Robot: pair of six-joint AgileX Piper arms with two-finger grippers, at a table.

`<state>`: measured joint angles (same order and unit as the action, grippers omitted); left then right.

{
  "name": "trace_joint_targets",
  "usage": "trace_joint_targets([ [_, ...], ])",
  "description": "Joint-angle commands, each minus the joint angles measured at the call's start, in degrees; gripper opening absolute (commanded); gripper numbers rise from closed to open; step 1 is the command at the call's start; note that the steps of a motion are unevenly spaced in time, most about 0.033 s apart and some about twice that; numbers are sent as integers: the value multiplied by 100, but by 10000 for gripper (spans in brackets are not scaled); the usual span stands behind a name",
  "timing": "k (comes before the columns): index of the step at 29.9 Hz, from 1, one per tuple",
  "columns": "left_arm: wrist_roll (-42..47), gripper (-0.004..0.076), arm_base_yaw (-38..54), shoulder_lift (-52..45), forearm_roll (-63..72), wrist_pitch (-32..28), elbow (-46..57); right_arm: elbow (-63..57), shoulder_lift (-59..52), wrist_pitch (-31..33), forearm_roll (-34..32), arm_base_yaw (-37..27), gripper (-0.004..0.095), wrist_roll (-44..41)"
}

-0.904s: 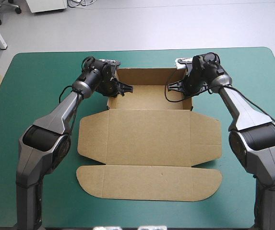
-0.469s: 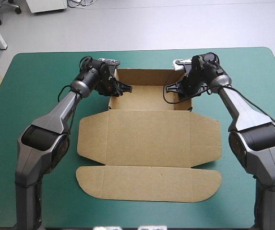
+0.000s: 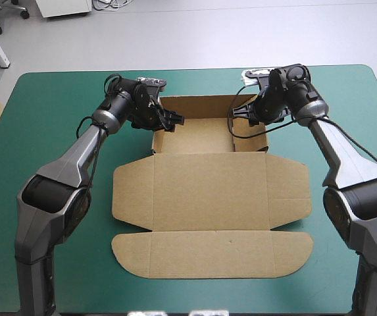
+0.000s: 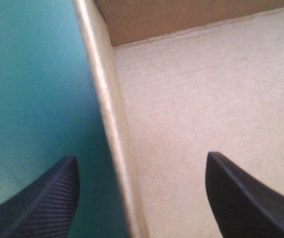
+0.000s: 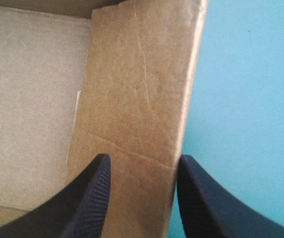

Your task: Fold the box

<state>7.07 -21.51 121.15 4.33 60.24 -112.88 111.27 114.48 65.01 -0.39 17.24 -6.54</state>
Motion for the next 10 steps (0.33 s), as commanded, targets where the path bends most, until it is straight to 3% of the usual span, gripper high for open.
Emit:
trace_joint_targets([
  [1,-1,518,-33,-666,48,-221,-150,153,-613,-225,-154,1,411,-29],
  [10,-25,516,-183,-1090,-172,-49,43,-225,-1152,-469,-166,1,395,22],
])
